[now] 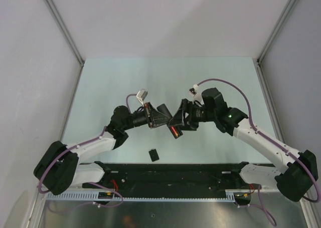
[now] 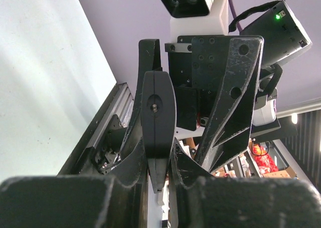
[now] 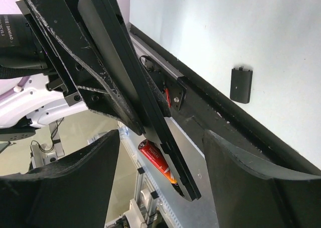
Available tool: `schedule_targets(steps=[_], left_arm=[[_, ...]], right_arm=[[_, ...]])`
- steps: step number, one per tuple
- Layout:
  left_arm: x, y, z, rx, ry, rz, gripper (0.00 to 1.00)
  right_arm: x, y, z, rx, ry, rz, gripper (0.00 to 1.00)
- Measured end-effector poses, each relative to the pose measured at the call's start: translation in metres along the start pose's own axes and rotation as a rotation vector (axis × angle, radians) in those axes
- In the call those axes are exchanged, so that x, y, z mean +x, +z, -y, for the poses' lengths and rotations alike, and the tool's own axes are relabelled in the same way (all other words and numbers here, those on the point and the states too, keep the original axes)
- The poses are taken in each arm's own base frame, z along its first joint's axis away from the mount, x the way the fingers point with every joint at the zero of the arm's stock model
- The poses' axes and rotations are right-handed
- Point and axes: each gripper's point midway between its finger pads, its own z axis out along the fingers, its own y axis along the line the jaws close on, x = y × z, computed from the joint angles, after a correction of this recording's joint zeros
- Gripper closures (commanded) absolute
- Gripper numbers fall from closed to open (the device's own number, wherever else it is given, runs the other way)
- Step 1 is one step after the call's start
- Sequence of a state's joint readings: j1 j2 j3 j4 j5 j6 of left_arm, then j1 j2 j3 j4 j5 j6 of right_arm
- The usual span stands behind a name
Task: Load the batteries into the remote control
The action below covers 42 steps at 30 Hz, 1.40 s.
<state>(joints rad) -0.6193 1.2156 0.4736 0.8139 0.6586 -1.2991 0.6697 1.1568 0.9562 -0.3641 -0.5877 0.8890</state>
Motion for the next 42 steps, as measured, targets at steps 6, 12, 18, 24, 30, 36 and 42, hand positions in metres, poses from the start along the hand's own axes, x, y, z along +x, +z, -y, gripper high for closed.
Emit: schedule_targets(steps=[6, 12, 18, 24, 30, 36, 42], left_arm=[[0.0, 0.0, 0.0, 0.0, 0.003, 0.0, 1.0], [-0.002, 0.001, 0.001, 0.003, 0.013, 0.005, 1.0], [-0.003, 0.001, 0.001, 0.002, 0.02, 0.012, 1.0], [-0.005, 0.001, 0.001, 0.0, 0.021, 0.019, 1.0], [-0.005, 0.001, -0.001, -0.008, 0.016, 0.021, 1.0], [-0.005, 0.002, -0.002, -0.012, 0.018, 0.024, 1.0], [-0.006, 0.002, -0.002, -0.012, 0.021, 0.027, 1.0]], right_arm=[[0.002, 0.002, 0.003, 0.003, 0.014, -0.008, 0.32], [0.004, 0.003, 0.007, 0.006, 0.029, -0.013, 0.35], [0.003, 0.004, 0.009, 0.001, 0.039, -0.013, 0.38], [0.003, 0.004, 0.009, -0.009, 0.044, -0.014, 0.42], [0.004, 0.005, 0.01, -0.021, 0.054, -0.012, 0.45], [0.005, 0.005, 0.009, -0.038, 0.056, -0.007, 0.47], [0.005, 0.005, 0.009, -0.045, 0.065, -0.005, 0.47]])
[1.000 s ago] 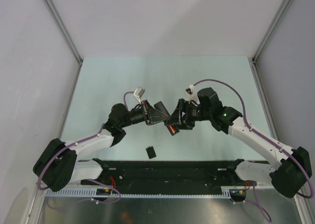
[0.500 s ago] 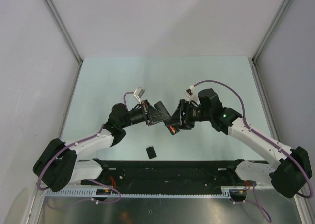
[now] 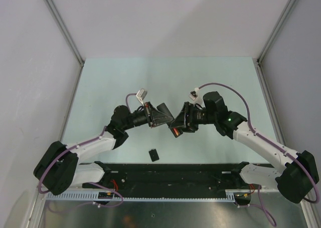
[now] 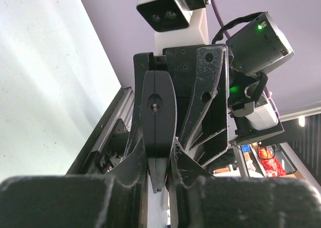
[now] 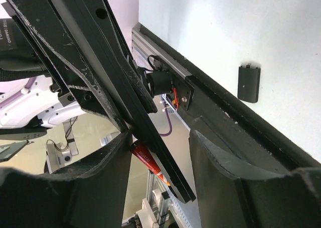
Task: Load the batteries into the remote control
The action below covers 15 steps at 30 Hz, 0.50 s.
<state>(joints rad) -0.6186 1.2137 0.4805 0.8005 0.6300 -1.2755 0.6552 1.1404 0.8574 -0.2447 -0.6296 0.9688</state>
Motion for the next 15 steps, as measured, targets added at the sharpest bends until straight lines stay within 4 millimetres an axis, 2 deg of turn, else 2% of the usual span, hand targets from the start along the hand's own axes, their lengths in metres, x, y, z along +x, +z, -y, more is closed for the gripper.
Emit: schedule_targets(steps=[15], left_arm=[[-0.0003, -0.0015, 0.0054, 0.012, 0.009, 0.002, 1.0]], right_arm=[[0.0098, 0.0047, -0.0064, -0.025, -0.022, -0.022, 0.51]])
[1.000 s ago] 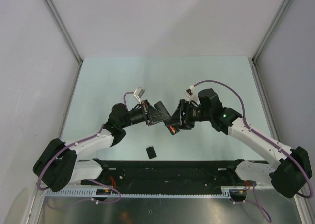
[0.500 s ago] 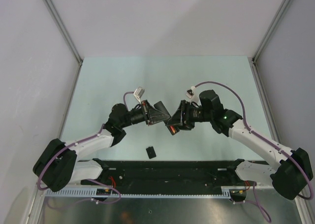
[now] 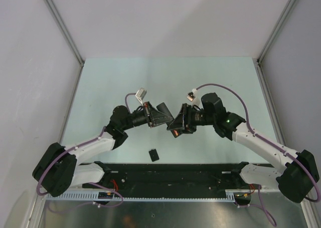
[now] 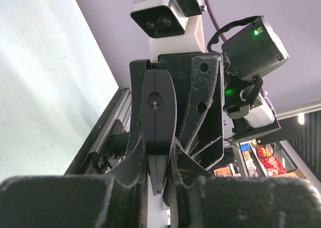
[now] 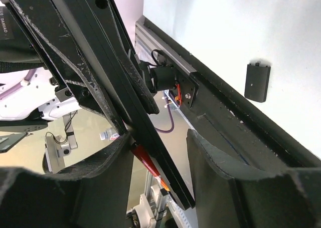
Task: Load the batteries into the remote control
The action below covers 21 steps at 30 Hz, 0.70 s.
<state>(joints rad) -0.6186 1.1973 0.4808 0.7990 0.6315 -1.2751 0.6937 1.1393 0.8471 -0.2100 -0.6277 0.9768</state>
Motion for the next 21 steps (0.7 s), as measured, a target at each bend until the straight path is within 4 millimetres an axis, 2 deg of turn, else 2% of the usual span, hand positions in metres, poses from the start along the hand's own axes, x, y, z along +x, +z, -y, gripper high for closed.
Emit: schedule_targets(steps=[16, 21], left_arm=[[0.001, -0.0024, 0.0044, 0.004, 0.002, -0.003, 1.0], [0.0013, -0.0032, 0.0048, 0.004, 0.0, -0.007, 1.0]], right_arm=[[0.0045, -0.0003, -0.0042, -0.043, -0.013, 0.011, 0.6], [0.0063, 0.0009, -0.0064, -0.051, -0.02, 0.01, 0.66]])
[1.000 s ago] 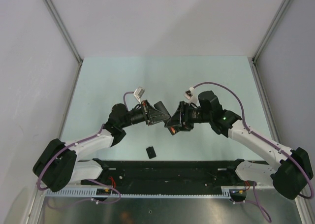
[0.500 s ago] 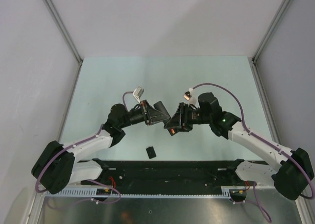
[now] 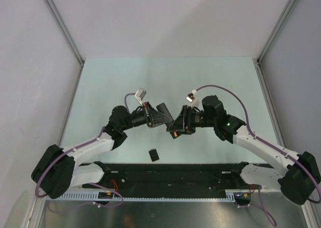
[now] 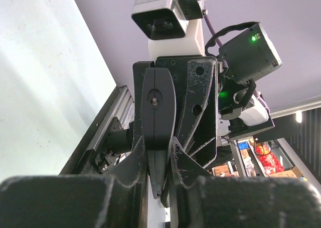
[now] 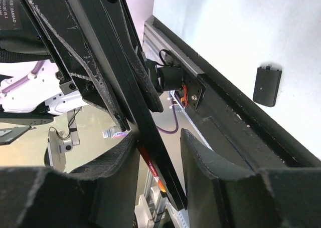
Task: Load the batteries into the remote control
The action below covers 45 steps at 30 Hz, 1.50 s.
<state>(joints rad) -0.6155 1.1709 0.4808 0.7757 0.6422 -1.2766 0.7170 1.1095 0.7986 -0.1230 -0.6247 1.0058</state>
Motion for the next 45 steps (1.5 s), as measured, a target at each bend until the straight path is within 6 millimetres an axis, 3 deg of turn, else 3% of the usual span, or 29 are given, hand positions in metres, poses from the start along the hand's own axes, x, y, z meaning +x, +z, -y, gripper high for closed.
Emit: schedule_targets(steps=[11, 18, 20, 21, 24, 27, 33, 40, 45], left_arm=[[0.002, -0.002, 0.002, 0.007, -0.006, -0.02, 1.0], [0.002, -0.004, 0.001, 0.005, -0.008, -0.028, 1.0], [0.002, -0.004, 0.0, 0.001, -0.011, -0.028, 1.0], [0.002, -0.005, 0.0, -0.001, -0.012, -0.029, 1.0], [0.002, -0.005, 0.0, -0.001, -0.012, -0.028, 1.0], [-0.003, -0.003, 0.001, 0.002, -0.001, 0.0, 1.0], [-0.017, -0.002, 0.002, 0.005, 0.018, 0.065, 1.0], [-0.02, -0.001, 0.001, 0.002, 0.024, 0.081, 1.0], [-0.022, 0.0, 0.0, 0.006, 0.021, 0.093, 1.0]], right_arm=[[0.011, 0.007, -0.005, -0.015, -0.028, -0.018, 0.72], [0.015, 0.011, -0.006, -0.021, -0.038, -0.03, 0.9], [0.015, 0.012, -0.005, -0.02, -0.041, -0.031, 0.86], [0.015, 0.012, -0.005, -0.02, -0.041, -0.031, 0.74], [0.015, 0.012, -0.006, -0.021, -0.043, -0.029, 0.52], [0.018, 0.012, -0.004, -0.014, -0.029, -0.04, 0.43], [0.022, 0.012, 0.002, 0.012, 0.0, -0.065, 0.37], [0.001, 0.007, -0.011, 0.004, -0.013, -0.022, 0.27], [-0.016, -0.003, -0.022, 0.007, -0.053, 0.016, 0.26]])
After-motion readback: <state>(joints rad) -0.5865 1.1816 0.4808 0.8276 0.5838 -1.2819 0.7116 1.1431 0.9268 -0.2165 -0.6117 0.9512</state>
